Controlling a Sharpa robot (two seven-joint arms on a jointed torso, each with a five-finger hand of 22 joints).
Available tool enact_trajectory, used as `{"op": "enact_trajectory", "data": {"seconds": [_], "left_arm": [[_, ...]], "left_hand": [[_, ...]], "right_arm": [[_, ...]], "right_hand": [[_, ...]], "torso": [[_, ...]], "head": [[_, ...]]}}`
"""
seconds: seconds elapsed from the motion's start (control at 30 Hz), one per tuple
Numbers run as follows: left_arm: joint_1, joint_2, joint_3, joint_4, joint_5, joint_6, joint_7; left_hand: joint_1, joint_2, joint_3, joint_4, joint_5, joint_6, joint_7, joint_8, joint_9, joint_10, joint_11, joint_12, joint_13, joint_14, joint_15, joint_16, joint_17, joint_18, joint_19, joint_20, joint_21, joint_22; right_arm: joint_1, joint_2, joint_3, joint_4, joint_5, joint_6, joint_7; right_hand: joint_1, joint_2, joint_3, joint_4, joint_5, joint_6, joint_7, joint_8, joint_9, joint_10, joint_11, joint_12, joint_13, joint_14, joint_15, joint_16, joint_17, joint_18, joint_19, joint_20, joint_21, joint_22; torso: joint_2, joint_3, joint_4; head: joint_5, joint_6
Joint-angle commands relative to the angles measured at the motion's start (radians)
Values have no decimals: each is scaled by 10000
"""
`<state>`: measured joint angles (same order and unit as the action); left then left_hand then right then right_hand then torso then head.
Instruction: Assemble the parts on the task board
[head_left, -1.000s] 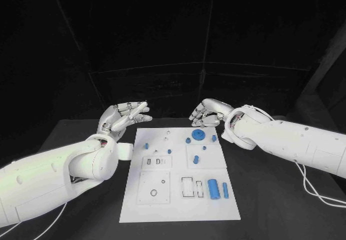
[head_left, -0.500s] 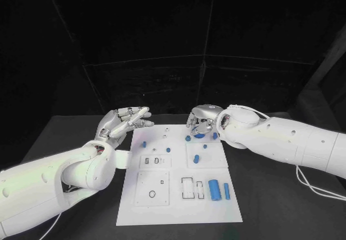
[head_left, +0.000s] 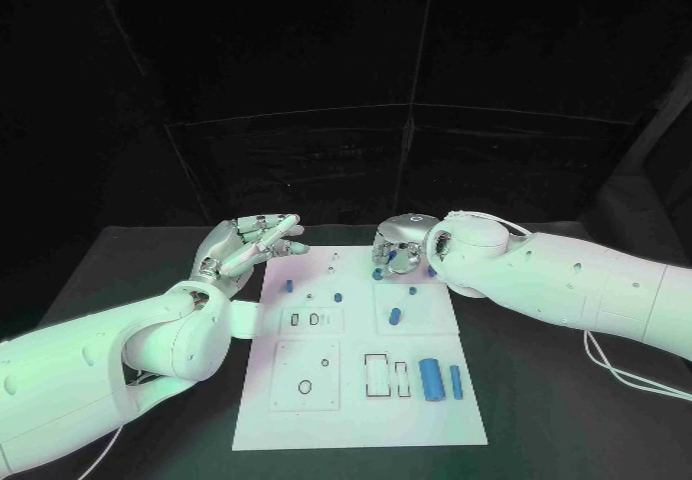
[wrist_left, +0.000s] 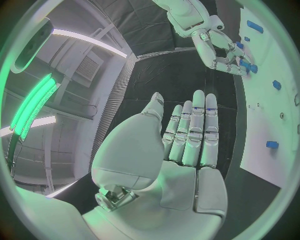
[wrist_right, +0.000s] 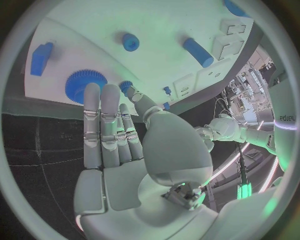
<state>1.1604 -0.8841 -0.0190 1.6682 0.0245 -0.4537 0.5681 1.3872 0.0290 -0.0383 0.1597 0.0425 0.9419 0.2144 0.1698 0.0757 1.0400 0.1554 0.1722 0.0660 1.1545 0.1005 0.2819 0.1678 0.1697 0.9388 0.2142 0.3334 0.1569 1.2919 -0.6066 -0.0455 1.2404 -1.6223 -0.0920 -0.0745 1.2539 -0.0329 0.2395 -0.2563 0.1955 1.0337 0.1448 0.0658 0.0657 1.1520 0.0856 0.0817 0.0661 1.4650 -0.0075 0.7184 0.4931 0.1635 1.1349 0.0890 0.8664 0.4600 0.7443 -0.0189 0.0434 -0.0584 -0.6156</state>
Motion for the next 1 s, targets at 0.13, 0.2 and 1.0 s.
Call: {"op": "enact_trajectory", "data": {"seconds": [0.13,0.2,1.0], "left_arm": [[21,-13,7,-6,-95,114,50],[23,-13,7,-20,-95,112,47],[51,-30,8,-101,-93,157,-24]], "left_hand": [[-4,34,-30,-14,52,61,27,-63,-12,72,17,-69,-16,56,1,-21,14,135,46,-5,16,-13],[-6,34,-35,-17,52,63,32,-68,-16,74,20,-76,-16,61,1,-23,16,135,51,-6,15,-15],[-5,34,-45,-28,53,59,41,-84,-24,70,27,-97,-17,69,4,-32,21,134,57,-6,11,-20]], "right_arm": [[26,118,7,-95,-178,368,147],[25,152,7,-134,-178,418,175],[19,402,2,-453,-90,449,421]], "right_hand": [[84,36,217,-13,52,58,21,24,19,134,-29,111,5,332,-2,995,991,203,86,-31,285,167],[76,43,282,-12,53,67,22,19,17,170,-35,122,0,324,1,1230,1214,202,74,-36,374,221],[-17,275,1153,230,-306,740,-41,135,53,749,-169,177,3,280,-99,3252,3166,-43,532,-33,2003,2146]], "torso": [[49,10,-23],[53,13,-27],[159,-3,28]], "head": [[52,-19],[43,-33],[13,-93]]}}
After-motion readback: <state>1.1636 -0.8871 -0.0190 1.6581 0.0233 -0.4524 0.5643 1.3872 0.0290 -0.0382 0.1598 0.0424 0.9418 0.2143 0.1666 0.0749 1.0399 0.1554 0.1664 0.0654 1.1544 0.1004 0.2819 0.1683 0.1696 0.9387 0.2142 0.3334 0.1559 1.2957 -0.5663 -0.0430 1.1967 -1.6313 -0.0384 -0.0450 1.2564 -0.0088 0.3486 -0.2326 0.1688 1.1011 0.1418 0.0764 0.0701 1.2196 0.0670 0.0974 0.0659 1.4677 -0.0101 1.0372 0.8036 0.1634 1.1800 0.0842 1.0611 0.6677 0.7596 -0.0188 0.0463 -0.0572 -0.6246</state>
